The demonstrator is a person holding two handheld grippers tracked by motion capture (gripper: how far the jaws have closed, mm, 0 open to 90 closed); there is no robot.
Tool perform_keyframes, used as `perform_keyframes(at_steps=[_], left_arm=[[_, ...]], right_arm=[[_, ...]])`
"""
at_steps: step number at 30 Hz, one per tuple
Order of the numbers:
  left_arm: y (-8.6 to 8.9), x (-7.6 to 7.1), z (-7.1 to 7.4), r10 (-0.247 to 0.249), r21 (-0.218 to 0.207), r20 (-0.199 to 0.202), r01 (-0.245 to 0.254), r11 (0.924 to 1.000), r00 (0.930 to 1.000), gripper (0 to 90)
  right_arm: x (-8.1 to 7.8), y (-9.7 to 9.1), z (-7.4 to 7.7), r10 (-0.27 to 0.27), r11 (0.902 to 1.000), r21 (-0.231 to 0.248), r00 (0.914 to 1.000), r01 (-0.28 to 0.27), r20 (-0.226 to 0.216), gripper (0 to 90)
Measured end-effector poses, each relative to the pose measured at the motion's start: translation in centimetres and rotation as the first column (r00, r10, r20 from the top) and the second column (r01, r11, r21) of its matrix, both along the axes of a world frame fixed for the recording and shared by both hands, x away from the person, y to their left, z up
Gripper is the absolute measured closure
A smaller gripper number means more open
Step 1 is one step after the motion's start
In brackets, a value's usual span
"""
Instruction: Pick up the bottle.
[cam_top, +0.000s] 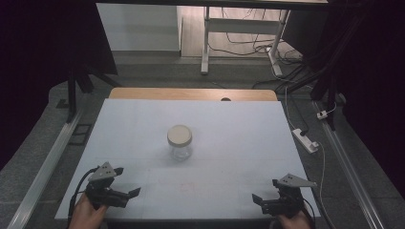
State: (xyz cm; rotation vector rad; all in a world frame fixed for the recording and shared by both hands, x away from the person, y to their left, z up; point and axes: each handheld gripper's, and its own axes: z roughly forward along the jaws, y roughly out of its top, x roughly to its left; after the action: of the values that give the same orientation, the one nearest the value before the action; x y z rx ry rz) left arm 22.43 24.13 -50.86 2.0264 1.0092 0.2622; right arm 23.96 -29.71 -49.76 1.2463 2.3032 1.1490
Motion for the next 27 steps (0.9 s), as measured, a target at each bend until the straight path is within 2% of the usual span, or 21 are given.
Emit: perform_keyframes(at_steps=[1, 4, 6, 11, 15, 27], left_arm=[[0.0, 0.0, 0.0, 0.000, 0.000, 0.000, 0.000, 1.0000, 1.0000, 0.0], [-0.8, 1.0, 0.2, -0.011, -0.024, -0.038, 0.010, 0.9997, 0.9992, 0.0], [-1.3, 1.5, 0.3, -0.020, -0.013, -0.041, 0.019, 0.9997, 0.9990, 0.0], [-2.5, 2.8, 0.5, -0.044, 0.023, -0.018, 0.045, 0.9987, 0.9989, 0.0], [-3.5, 4.1, 0.7, -0.066, 0.023, -0.008, 0.066, 0.9976, 0.9978, 0.0], [-6.3, 7.5, 0.7, -0.085, 0.083, 0.029, 0.082, 0.9931, 0.9960, 0.0]], right_arm=[[0.0, 0.0, 0.0, 0.000, 1.0000, 0.000, 1.0000, 0.000, 0.000, 0.2], [0.0, 0.0, 0.0, 0.003, 1.0000, -0.001, 1.0000, -0.003, 0.001, 0.2], [0.0, 0.0, 0.0, 0.003, 1.0000, 0.000, 1.0000, -0.003, -0.001, 0.3], [0.0, 0.0, 0.0, 0.005, 1.0000, 0.000, 1.0000, -0.005, -0.001, 0.3], [0.0, 0.0, 0.0, 0.006, 1.0000, -0.001, 1.0000, -0.006, -0.003, 0.3], [0.0, 0.0, 0.0, 0.009, 1.0000, 0.004, 0.9999, -0.009, -0.006, 0.3]])
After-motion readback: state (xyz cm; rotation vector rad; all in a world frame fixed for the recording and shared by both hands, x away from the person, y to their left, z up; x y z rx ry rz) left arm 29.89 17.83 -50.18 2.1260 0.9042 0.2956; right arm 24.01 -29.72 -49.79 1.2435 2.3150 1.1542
